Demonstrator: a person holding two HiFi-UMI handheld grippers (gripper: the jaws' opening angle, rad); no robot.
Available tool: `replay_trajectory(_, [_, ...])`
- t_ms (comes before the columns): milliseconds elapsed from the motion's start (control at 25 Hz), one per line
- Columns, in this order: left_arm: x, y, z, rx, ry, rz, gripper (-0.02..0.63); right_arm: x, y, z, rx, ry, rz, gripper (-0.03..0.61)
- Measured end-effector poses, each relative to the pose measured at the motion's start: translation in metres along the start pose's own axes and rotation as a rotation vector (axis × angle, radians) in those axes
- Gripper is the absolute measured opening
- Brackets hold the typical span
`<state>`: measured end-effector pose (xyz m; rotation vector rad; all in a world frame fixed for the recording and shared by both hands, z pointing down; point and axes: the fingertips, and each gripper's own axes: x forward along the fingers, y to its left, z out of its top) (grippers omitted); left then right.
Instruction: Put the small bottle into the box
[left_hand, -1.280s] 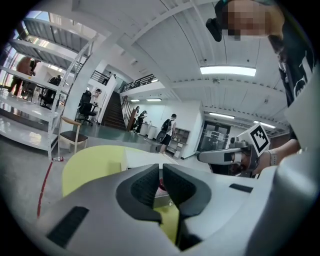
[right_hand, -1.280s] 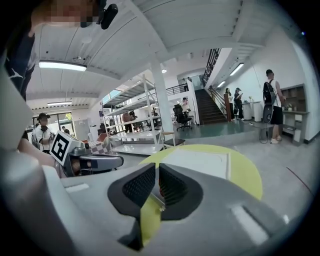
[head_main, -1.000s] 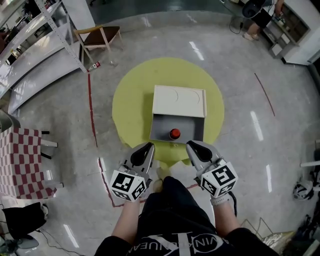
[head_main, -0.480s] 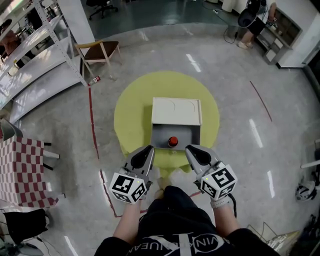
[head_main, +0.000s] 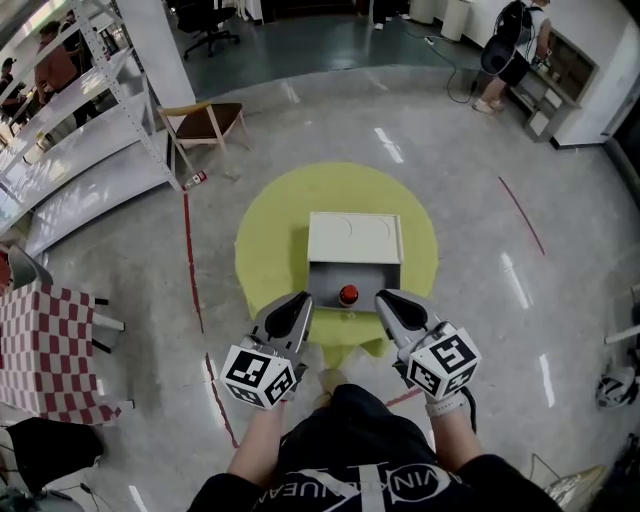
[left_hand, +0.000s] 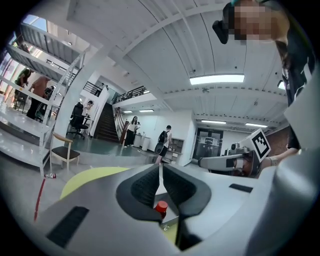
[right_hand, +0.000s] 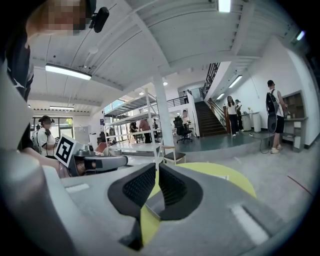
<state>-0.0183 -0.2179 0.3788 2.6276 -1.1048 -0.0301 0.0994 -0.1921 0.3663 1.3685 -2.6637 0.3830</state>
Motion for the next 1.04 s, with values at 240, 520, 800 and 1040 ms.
replay_trajectory(240, [-0.001, 0.000, 0.011, 0.003, -0.021, 0.001, 0.028, -0.001, 0.002, 0.012, 0.000, -0.022, -0.001, 0.028])
replay_trajectory(520, [0.002, -0.002, 0.018, 0.007, -0.035, 0.002, 0.028, -0.004, -0.004, 0.021, 0.011, -0.046, -0.003, 0.028])
replay_trajectory(800, [0.001, 0.003, 0.017, 0.003, -0.040, 0.019, 0.028, -0.004, -0.007, 0.019, 0.021, -0.056, -0.004, 0.028])
replay_trajectory(1040, [0.002, 0.002, 0.014, -0.003, -0.028, 0.021, 0.028, -0.007, -0.011, 0.017, 0.045, -0.050, -0.012, 0.028])
